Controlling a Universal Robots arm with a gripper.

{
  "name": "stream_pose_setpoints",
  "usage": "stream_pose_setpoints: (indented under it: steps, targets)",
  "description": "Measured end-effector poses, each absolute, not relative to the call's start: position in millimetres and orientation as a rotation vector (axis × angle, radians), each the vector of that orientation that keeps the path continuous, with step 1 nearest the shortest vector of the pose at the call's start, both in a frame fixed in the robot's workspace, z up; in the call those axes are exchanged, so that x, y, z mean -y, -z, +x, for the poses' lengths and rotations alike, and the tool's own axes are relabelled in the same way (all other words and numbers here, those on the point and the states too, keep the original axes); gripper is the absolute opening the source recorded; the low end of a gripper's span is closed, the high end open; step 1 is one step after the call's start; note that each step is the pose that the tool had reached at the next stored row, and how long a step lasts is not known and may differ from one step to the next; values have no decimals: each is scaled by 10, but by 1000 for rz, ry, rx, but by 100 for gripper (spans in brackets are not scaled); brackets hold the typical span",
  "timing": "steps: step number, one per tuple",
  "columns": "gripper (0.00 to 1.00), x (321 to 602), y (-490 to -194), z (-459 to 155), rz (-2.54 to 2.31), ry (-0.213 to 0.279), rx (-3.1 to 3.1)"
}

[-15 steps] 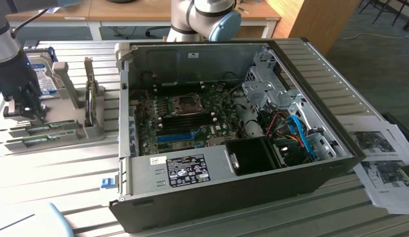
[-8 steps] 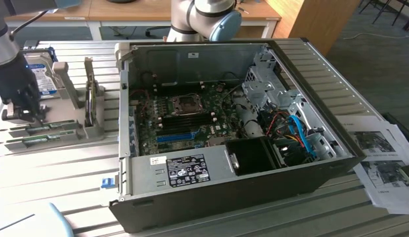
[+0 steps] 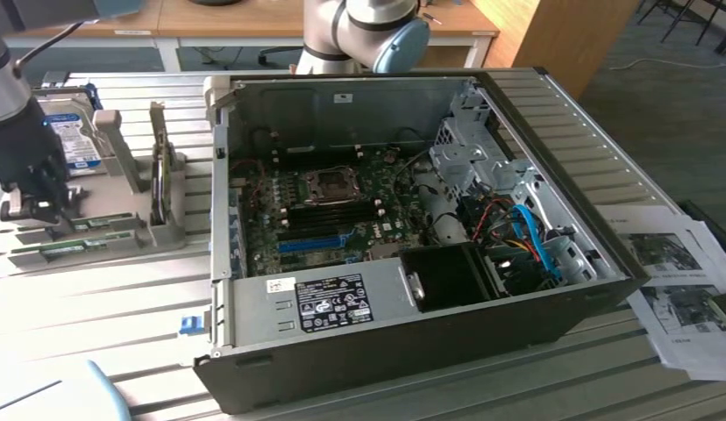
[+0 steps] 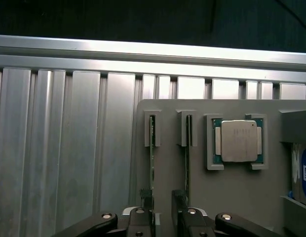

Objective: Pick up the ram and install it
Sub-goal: 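Pick up the ram and move it above insertion slot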

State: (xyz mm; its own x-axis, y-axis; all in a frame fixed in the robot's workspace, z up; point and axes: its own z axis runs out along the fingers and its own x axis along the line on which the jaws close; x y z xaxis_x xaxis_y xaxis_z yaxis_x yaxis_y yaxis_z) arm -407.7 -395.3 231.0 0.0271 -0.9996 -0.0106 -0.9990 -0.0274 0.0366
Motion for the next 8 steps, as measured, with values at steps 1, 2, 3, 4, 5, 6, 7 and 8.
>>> stream_pose_setpoints:
  steps: [1,2,3,4,5,6,7,8]
  targets:
    - [29,3963,-2309,-4077,2238,52,2178]
    - [29,3974,-2309,-4076,2238,52,2178]
    - [29,3984,-2309,-4076,2238,52,2178]
    - [29,3995,-2309,-4077,2238,52,2178]
    - [29,4000,-2310,-4077,2238,52,2178]
    - [29,4001,-2310,-4077,2238,52,2178]
    - [29,4001,-2310,-4077,2238,52,2178]
    - [29,4001,-2310,-4077,2238,52,2178]
